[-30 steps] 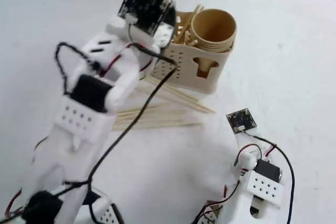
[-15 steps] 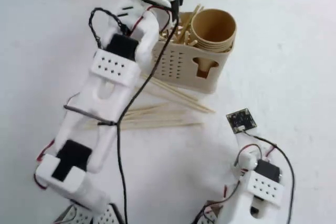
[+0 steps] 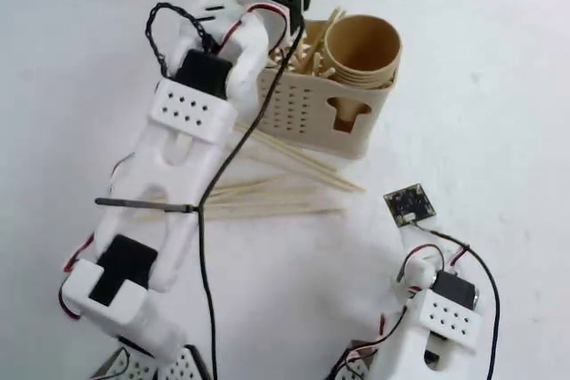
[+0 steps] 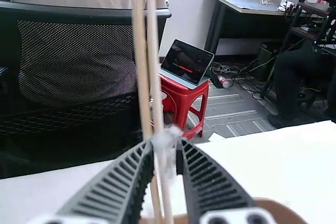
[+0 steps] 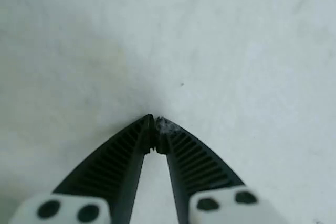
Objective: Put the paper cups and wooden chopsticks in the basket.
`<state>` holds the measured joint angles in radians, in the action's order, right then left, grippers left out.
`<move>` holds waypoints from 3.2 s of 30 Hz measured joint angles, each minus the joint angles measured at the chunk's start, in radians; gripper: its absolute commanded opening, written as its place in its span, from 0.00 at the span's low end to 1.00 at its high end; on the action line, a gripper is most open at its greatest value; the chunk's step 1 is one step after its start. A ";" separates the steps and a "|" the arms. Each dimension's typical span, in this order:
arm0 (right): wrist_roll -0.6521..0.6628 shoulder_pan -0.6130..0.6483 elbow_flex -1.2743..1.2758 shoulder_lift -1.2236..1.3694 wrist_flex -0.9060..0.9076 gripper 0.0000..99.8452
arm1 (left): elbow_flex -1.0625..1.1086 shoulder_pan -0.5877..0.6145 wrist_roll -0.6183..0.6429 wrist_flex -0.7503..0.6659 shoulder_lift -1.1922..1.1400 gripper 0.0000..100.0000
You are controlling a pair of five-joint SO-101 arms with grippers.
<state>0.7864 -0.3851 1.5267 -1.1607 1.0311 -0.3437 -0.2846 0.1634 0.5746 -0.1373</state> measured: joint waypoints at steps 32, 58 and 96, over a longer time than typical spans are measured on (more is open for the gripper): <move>0.000 0.000 0.000 0.000 0.000 0.02 | -0.304 0.282 -0.031 -0.103 -0.493 0.03; 0.002 0.000 0.000 0.000 0.000 0.02 | -1.269 0.109 -0.158 0.058 -1.073 0.03; 0.002 0.000 0.000 0.000 0.000 0.02 | -1.246 0.285 -0.400 0.901 -0.585 0.03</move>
<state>0.7879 -0.3851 1.5267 -1.1607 1.0311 -1.5896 0.0008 -0.2371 1.4753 -0.7219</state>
